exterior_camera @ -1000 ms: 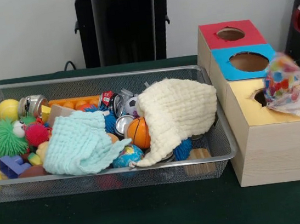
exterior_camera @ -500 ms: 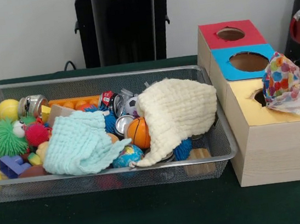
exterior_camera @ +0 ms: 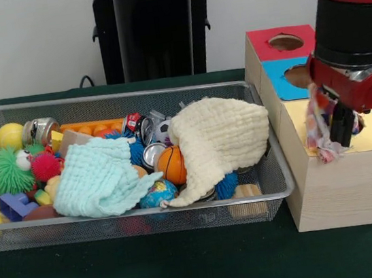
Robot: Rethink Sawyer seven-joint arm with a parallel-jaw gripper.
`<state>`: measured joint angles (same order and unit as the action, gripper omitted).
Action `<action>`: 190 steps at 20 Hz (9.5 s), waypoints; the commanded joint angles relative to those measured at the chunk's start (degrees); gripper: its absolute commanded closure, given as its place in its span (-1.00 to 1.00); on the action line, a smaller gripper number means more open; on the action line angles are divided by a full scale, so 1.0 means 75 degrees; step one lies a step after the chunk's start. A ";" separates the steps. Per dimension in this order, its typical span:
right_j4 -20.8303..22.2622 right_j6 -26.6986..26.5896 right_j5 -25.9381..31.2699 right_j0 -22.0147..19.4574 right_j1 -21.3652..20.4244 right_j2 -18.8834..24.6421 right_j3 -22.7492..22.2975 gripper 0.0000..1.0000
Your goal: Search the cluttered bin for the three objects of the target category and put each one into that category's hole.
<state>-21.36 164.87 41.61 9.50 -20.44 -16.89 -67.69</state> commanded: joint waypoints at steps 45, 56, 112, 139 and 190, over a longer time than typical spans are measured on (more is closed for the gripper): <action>0.0280 0.0156 -0.0292 -0.0093 -0.0167 0.0525 -0.2337 1.00; 0.0139 0.0162 -0.1341 -0.0227 0.0319 0.1089 -0.2832 1.00; -0.0677 0.1292 -0.2727 -0.0102 0.0106 0.2101 -0.4030 1.00; -0.0049 0.0449 -0.6348 -0.0513 0.1776 0.3066 -0.3448 1.00; -0.0374 0.0200 -0.1914 0.1007 0.0136 0.0141 -0.3187 1.00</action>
<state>-27.66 164.90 12.47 18.92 -20.01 -18.46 -83.80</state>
